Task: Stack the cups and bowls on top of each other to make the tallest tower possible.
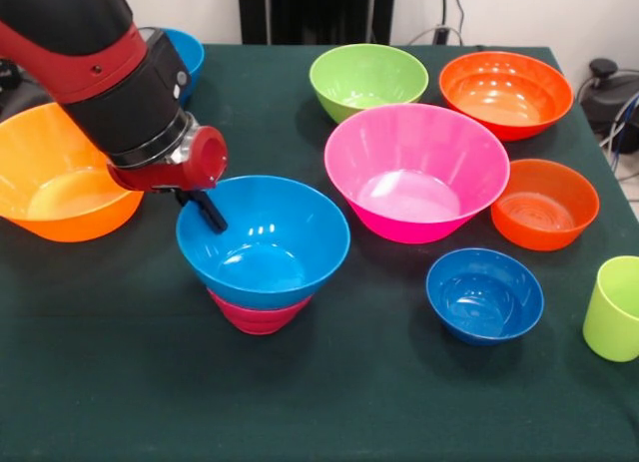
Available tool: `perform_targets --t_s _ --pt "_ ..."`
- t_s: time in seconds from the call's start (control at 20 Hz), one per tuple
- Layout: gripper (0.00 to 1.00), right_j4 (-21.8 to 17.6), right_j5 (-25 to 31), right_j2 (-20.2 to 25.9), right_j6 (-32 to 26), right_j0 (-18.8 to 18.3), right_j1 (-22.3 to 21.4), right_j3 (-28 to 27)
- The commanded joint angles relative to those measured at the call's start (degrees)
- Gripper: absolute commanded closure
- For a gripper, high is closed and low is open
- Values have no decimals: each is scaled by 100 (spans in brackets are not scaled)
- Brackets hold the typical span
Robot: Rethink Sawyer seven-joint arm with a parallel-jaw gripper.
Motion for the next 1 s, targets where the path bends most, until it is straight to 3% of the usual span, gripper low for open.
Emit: perform_targets --t_s 0.05,0.55,1.0 --pt "100 -263 154 -328 -1050 334 148 -26" --pt "100 -339 244 -415 -1137 361 104 -89" --pt "100 -711 636 -674 -1455 586 10 -551"
